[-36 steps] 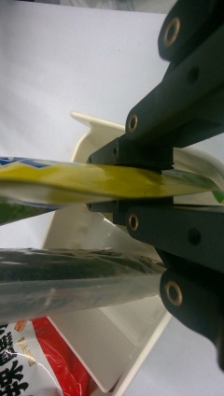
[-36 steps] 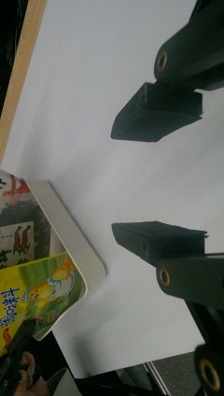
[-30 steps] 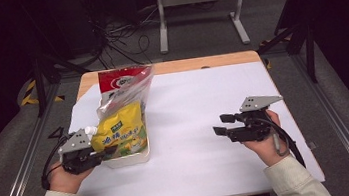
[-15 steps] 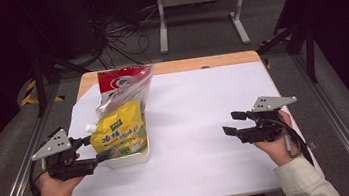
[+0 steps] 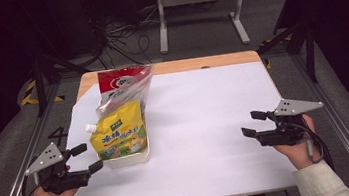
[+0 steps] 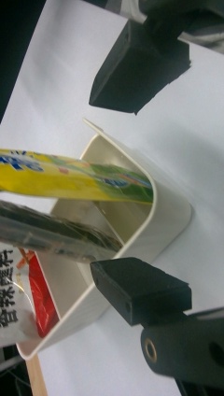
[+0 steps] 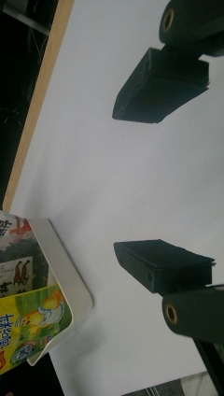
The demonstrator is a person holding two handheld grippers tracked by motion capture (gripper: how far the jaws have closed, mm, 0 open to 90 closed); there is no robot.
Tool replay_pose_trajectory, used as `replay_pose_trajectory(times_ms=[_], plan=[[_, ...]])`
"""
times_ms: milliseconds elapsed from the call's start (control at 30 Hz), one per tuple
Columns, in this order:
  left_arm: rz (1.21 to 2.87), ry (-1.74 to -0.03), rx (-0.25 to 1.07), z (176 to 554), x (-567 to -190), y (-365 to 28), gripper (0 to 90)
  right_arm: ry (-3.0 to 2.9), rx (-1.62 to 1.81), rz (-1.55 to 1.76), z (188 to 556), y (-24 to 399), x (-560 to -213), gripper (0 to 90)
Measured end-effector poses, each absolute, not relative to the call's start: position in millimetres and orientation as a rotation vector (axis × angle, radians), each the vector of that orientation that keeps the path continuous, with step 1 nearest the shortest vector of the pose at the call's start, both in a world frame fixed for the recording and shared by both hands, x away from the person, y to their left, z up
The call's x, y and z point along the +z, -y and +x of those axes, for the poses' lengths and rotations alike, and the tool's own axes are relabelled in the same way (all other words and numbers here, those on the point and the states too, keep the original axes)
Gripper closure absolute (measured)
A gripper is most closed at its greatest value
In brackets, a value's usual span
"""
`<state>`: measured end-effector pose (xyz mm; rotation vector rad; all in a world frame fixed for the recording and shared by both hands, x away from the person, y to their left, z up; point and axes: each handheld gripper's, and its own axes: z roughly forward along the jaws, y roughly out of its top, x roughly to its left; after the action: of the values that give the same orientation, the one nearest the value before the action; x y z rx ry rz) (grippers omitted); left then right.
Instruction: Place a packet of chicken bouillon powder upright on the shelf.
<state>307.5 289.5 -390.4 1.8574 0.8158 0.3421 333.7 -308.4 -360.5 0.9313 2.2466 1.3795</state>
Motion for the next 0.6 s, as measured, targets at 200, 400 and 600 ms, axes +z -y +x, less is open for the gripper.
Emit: replay_pose_trajectory(times_ms=[200, 400, 600], plan=[[1.789, -0.856, 0.348, 306, -407, -297, 15.6, -2.237, 1.374, 0.92, 329, 318, -367, 27.0], [1.772, -0.879, 0.331, 310, -418, -299, 15.5, -2.218, 1.369, 0.891, 326, 323, -374, 23.3], [1.782, -0.894, 0.323, 316, -433, -299, 15.5, -2.199, 1.369, 0.873, 322, 330, -386, 20.7]])
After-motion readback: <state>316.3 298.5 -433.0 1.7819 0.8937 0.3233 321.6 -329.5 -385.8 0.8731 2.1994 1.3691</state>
